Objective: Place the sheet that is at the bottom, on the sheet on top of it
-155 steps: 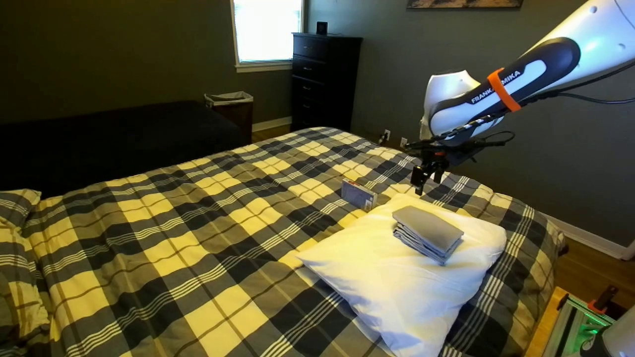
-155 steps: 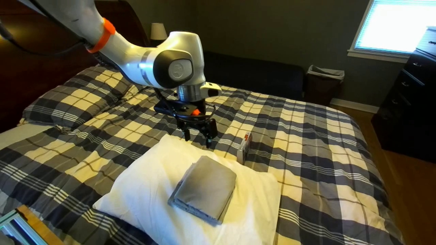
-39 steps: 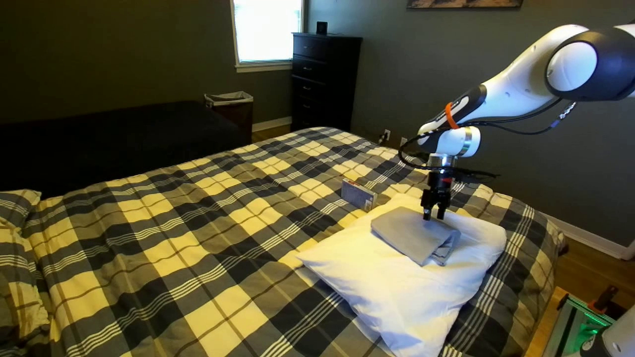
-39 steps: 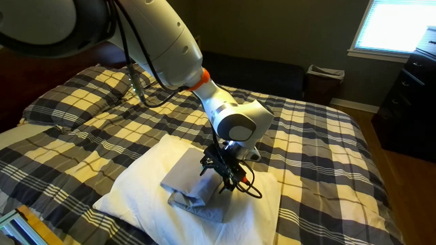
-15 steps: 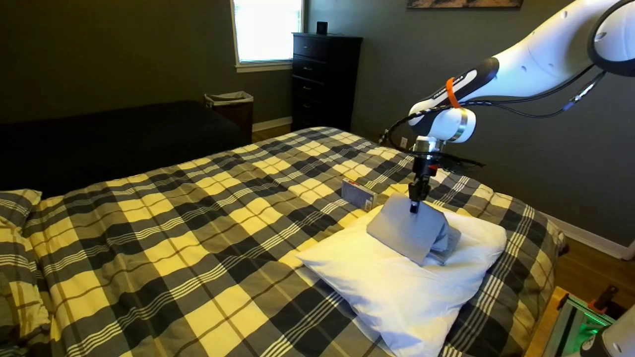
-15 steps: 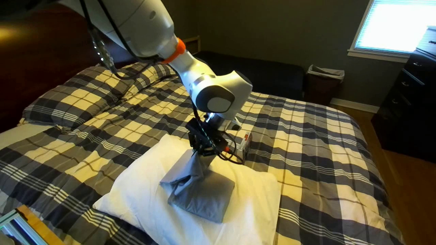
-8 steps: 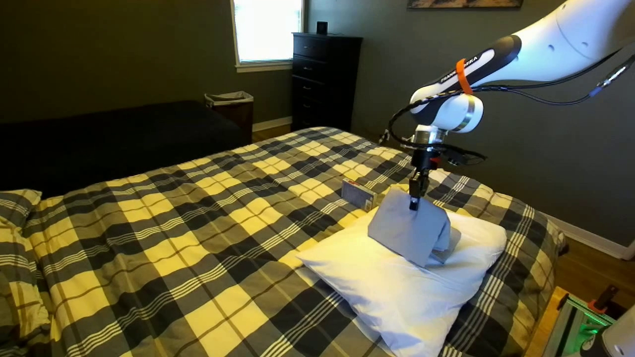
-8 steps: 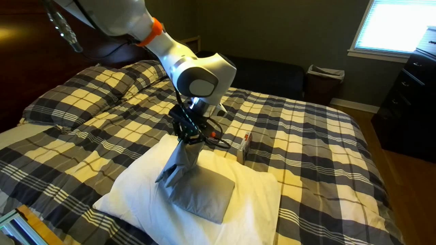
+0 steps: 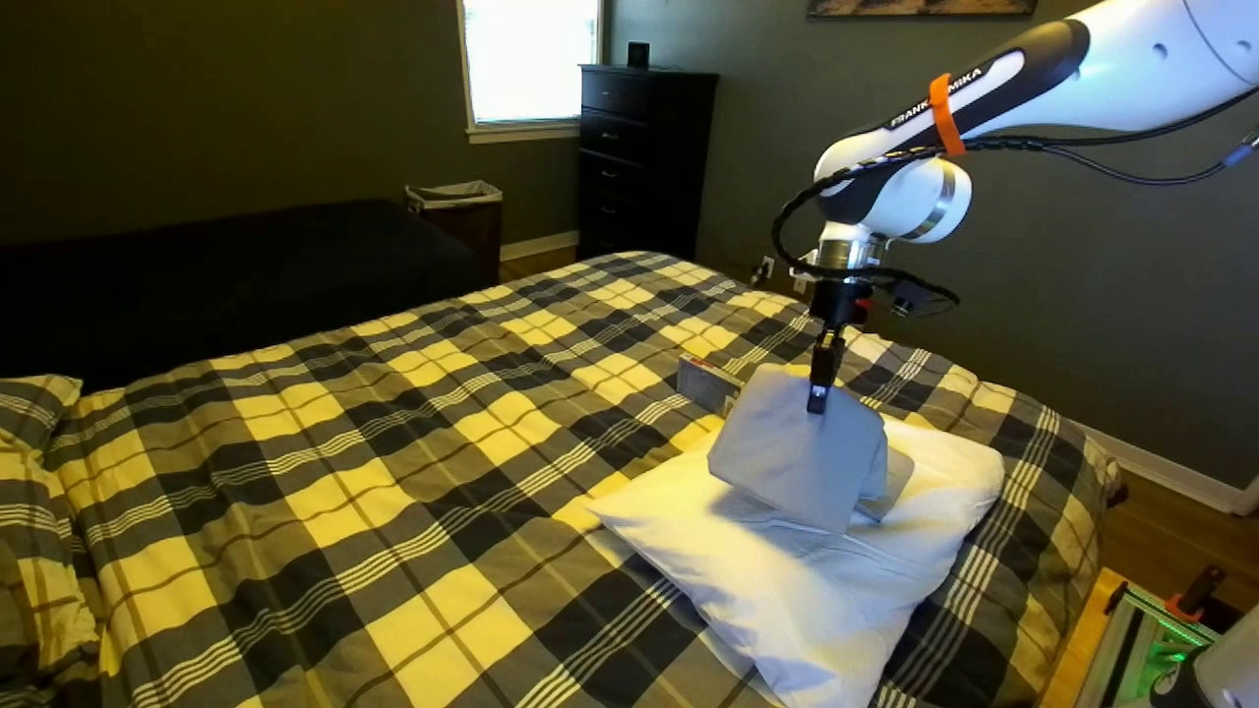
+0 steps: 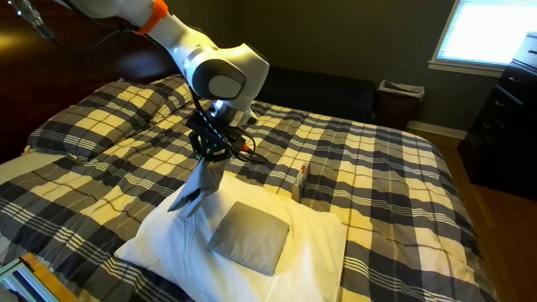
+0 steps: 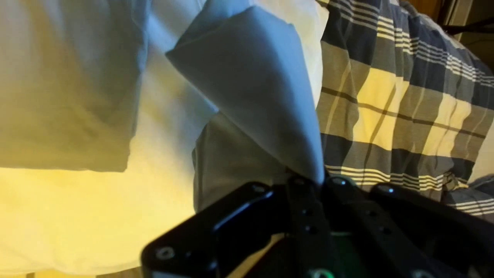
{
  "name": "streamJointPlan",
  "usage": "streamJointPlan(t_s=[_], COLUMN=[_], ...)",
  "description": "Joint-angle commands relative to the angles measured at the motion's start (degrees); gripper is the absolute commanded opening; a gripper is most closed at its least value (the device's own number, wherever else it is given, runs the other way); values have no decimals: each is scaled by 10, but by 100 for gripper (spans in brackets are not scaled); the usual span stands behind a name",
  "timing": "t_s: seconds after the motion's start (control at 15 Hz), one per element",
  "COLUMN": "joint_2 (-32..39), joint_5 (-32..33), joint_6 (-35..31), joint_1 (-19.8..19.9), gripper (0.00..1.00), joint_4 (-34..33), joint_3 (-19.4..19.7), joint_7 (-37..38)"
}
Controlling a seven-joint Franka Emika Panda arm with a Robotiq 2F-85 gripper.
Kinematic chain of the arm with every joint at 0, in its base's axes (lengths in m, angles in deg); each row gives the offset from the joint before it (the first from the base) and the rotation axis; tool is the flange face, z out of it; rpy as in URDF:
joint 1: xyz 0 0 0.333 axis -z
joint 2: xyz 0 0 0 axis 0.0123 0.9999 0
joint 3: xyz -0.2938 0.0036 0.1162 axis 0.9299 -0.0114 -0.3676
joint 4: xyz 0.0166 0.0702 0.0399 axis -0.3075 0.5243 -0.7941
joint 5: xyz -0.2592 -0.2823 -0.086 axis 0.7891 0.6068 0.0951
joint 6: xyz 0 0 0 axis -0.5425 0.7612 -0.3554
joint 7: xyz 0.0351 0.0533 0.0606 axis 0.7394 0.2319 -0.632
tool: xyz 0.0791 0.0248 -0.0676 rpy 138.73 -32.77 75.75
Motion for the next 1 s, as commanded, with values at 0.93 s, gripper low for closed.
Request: streamJointPlan(t_s=[0.93], joint_2=[102], joint_5=[-93], joint_6=[73], joint_1=[-21], gripper=[1], joint_4=[-19], joint_3=[12], joint_7=[-114])
